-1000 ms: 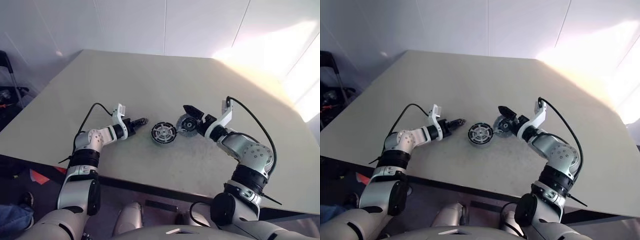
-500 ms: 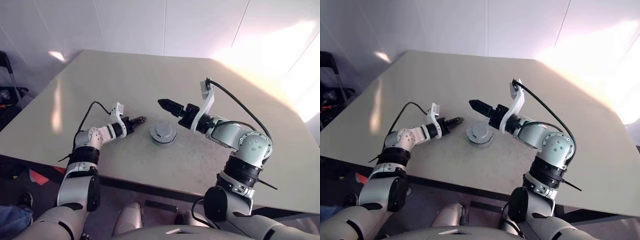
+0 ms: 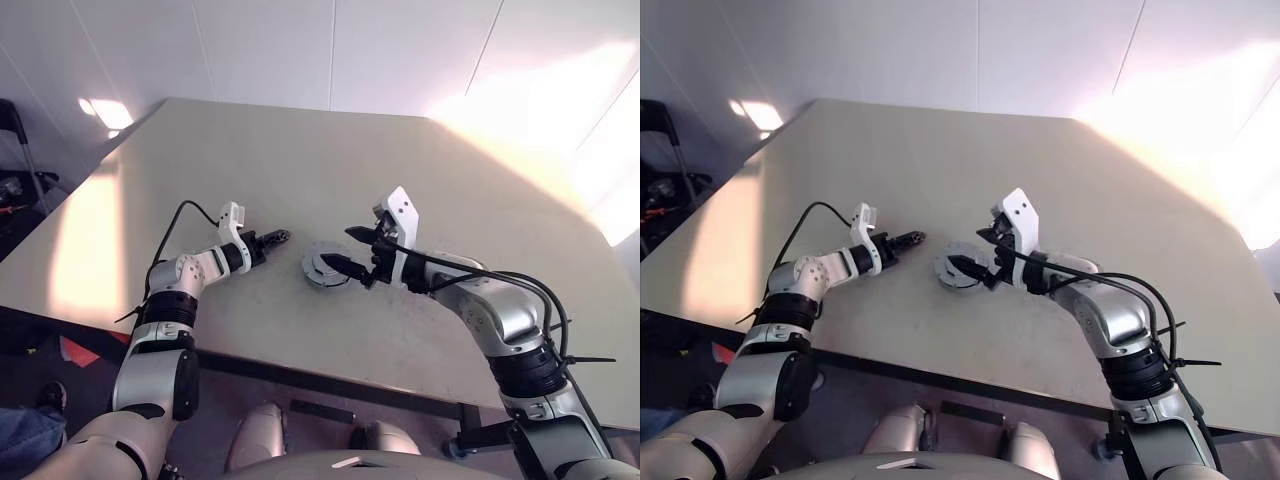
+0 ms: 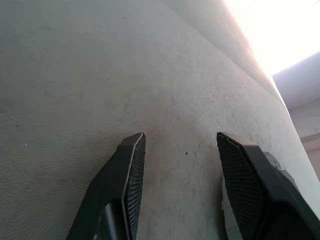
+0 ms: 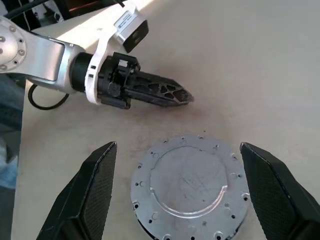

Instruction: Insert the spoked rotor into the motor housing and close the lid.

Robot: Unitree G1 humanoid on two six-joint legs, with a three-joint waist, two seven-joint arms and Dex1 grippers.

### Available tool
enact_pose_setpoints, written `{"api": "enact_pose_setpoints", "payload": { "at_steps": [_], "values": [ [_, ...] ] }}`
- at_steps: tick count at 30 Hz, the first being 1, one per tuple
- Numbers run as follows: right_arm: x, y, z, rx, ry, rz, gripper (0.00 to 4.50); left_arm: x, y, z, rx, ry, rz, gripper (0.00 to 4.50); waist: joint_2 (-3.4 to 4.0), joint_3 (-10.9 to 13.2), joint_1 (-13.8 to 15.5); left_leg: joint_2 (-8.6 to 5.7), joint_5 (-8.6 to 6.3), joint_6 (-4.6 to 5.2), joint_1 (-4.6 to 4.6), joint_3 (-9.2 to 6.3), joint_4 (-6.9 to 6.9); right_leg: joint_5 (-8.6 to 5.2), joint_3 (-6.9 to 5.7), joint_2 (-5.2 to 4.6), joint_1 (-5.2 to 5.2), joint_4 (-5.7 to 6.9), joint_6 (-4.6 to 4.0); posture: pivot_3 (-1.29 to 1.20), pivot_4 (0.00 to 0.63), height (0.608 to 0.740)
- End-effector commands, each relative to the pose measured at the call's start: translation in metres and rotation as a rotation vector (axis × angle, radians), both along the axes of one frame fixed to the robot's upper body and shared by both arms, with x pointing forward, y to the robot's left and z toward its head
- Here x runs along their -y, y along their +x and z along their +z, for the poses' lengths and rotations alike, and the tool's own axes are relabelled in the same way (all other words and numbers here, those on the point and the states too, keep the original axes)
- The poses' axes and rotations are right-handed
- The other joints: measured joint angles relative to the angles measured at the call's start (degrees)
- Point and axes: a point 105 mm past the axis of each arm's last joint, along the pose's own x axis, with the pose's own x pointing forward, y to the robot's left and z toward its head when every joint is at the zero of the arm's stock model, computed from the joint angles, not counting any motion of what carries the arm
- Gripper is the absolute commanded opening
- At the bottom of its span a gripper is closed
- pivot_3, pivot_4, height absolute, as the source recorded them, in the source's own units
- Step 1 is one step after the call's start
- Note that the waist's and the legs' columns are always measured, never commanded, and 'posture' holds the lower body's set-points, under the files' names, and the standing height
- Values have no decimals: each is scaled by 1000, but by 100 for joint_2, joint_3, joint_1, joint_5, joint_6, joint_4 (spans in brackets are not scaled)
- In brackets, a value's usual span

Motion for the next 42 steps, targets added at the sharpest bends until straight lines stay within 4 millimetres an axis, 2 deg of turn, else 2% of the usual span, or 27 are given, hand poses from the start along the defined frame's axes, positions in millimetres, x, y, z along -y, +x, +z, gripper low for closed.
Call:
{"api": "enact_pose_setpoints", "payload": {
  "at_steps": [1, 6, 10, 20, 24, 27, 29, 30, 35, 42],
  "values": [
    [-10, 6, 9, 80, 9, 44, 4451, -1, 7, 17, 57, 4, 3, 2432, -4, 2, -13, 2, -8, 13, -7, -1, 17, 0, 0, 0, -1, 6, -2, 0, 0, 740],
    [-7, 21, -5, 101, -44, -19, 4451, -3, 5, 16, 55, 5, 7, 2432, -16, 10, -20, 2, -23, 38, -22, -1, 68, -1, 0, -8, -5, 36, -6, 0, 0, 740],
    [-6, 20, -21, 79, -87, -12, 4451, -7, 4, 14, 51, 7, 16, 2432, -19, 12, -30, 3, -23, 39, -14, -1, 76, 1, 1, -9, 0, 47, -9, 0, 0, 740],
    [-9, 15, -28, 66, -102, 17, 4451, -7, 5, 14, 50, 14, 20, 2432, -19, 12, -30, 5, -30, 51, -14, -1, 76, 1, 1, -8, -2, 51, -11, 0, 0, 740],
    [-5, 18, -38, 48, -138, -6, 4451, -8, 5, 15, 53, 13, 24, 2432, -19, 12, -32, 6, -31, 52, -12, -1, 77, 2, 1, -8, -1, 52, -11, 0, 0, 740],
    [-2, 21, -43, 45, -160, -22, 3839, -8, 6, 15, 54, 12, 28, 2432, -20, 12, -33, 6, -31, 52, -7, -1, 77, 2, 1, -8, 4, 52, -11, 0, 0, 740],
    [0, 22, -43, 51, -165, -23, 3182, -8, 6, 15, 54, 12, 29, 2432, -19, 12, -31, 6, -31, 53, -4, 0, 78, 1, 1, -8, 8, 52, -12, 0, 0, 740],
    [0, 22, -42, 56, -162, -20, 3097, -8, 6, 15, 54, 12, 30, 2432, -20, 12, -31, 6, -31, 53, -3, -1, 77, 2, 1, -8, 8, 52, -11, 0, 0, 740],
    [0, 16, -29, 77, -133, 28, 3099, -9, 6, 14, 51, 12, 36, 2432, -20, 12, -28, 5, -31, 53, -1, -1, 78, 2, 1, -9, 12, 52, -12, 0, 0, 740],
    [0, 12, -33, 64, -146, 48, 3099, -7, 6, 12, 49, 10, 33, 2432, -20, 12, -22, 5, -35, 61, -9, 0, 78, 1, 1, -9, 5, 49, -12, 0, 0, 740]
  ]
}}
